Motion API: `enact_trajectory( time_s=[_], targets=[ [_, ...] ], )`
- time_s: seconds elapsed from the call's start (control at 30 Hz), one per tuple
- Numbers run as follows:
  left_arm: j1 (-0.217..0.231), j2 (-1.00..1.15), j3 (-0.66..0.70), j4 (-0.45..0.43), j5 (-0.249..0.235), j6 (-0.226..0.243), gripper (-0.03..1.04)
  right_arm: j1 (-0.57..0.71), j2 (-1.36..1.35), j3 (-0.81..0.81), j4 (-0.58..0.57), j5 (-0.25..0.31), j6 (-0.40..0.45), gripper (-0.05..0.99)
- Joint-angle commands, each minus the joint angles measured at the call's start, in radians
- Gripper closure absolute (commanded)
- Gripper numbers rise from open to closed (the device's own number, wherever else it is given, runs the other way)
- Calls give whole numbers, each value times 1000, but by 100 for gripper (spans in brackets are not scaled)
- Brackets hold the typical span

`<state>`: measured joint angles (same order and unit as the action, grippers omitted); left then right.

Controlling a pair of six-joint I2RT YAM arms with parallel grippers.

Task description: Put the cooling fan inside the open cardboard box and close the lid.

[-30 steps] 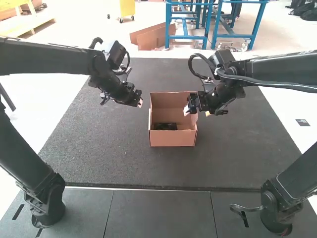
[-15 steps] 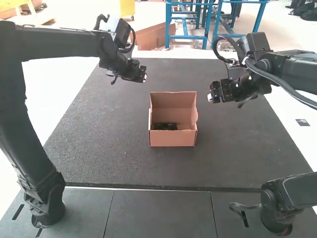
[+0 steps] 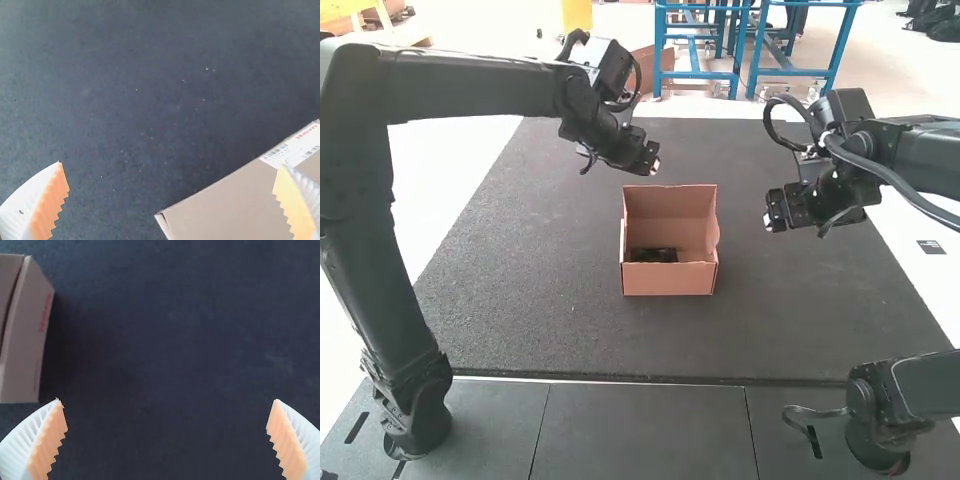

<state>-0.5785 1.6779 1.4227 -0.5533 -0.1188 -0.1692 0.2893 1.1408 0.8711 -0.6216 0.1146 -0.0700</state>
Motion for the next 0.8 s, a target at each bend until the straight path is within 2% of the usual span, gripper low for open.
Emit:
enact_trajectory(
  time_s=[0.0, 0.17, 0.43, 0.77],
  targets=[
    [-11, 16, 8, -2, 19, 5, 4, -15, -29, 42, -23, -75, 61, 2],
    [-20, 16, -34, -19, 22, 5, 4, -16, -30, 52, -43, -132, 93, 2],
    [-38, 6, -77, -60, 64, -15, 4, -16, -26, 82, -50, -130, 95, 2],
    [-89, -10, -131, -85, 80, -15, 4, -50, -18, 69, -81, -98, 101, 2]
  ],
)
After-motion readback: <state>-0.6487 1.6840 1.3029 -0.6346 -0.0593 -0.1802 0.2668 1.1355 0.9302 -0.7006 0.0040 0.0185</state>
